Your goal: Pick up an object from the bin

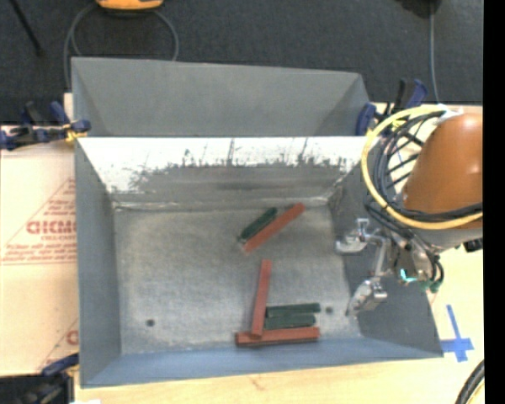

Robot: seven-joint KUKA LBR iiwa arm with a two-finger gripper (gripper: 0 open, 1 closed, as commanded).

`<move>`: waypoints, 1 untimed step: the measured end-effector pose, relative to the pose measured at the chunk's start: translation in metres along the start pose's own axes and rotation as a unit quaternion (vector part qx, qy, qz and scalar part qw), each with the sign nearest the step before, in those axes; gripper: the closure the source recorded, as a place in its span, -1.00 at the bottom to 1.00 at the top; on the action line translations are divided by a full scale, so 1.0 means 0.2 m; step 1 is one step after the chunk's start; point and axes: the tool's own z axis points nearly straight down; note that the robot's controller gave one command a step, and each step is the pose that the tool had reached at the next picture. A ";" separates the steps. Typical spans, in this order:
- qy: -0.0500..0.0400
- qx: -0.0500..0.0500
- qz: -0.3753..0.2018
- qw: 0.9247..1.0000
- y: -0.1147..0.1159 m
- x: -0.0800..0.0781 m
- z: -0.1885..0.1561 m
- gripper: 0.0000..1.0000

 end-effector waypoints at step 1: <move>-0.004 0.001 -0.002 1.000 0.00 -0.01 -0.02 -1.00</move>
Offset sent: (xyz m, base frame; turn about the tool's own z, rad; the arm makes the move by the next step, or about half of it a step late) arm 0.0033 0.0598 -0.0755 -0.5587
